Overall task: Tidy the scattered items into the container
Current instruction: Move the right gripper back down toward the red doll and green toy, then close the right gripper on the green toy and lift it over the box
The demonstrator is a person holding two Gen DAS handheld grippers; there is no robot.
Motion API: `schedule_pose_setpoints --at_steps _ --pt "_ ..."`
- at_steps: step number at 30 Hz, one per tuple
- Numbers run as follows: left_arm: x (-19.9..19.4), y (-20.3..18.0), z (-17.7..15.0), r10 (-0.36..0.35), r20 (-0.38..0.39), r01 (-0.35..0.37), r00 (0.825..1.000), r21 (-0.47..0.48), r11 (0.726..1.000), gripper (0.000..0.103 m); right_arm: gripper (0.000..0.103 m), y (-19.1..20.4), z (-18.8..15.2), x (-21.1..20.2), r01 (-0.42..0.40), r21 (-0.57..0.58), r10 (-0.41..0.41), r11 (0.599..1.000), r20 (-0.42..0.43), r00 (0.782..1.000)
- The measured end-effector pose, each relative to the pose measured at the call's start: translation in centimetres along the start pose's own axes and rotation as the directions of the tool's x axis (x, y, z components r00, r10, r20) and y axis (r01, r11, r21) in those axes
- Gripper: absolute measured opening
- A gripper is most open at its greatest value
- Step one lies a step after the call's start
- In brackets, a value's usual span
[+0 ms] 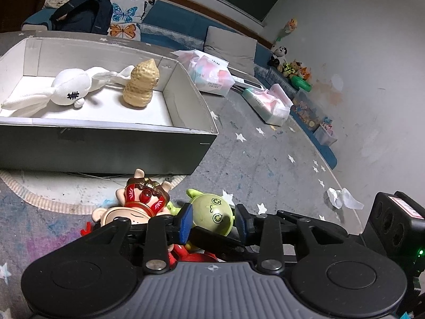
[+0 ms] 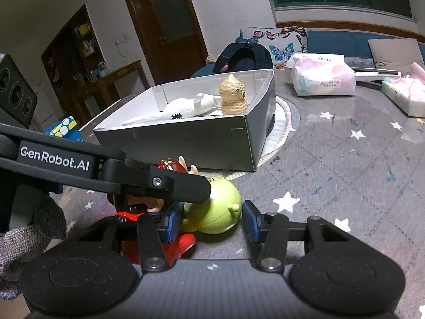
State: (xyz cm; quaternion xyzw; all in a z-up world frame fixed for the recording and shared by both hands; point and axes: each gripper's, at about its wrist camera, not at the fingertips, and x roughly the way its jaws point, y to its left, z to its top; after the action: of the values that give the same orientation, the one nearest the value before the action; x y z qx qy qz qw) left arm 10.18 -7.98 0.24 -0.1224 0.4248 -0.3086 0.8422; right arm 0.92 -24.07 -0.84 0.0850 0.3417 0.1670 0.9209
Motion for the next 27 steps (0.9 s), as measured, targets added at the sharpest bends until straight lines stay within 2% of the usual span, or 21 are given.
schedule_pose_setpoints --at_steps 3,8,14,22,27 --pt "0.1 -0.2 0.0 0.008 -0.008 -0.008 1.0 0.0 1.0 0.038 0.049 0.1 -0.1 -0.1 0.008 -0.01 -0.007 1.0 0.007 1.0" --pt "0.0 -0.2 -0.1 -0.036 -0.001 0.036 0.999 -0.025 0.999 0.038 0.049 0.5 -0.1 -1.0 0.052 -0.046 -0.051 0.998 0.035 0.998" --pt "-1.6 -0.6 1.2 -0.102 0.065 0.105 0.993 -0.049 0.993 0.037 0.049 1.4 1.6 -2.7 0.095 -0.124 -0.084 0.988 0.088 0.993" --pt "-4.2 0.0 4.7 -0.091 0.184 0.1 0.979 -0.042 0.994 0.037 0.049 3.2 7.0 -2.2 0.085 -0.229 -0.054 0.97 0.138 0.989" --pt "-4.0 3.1 7.4 -0.081 0.215 0.107 0.973 -0.109 0.988 0.037 0.049 4.4 10.7 0.8 0.068 -0.294 -0.037 0.954 0.111 0.993"
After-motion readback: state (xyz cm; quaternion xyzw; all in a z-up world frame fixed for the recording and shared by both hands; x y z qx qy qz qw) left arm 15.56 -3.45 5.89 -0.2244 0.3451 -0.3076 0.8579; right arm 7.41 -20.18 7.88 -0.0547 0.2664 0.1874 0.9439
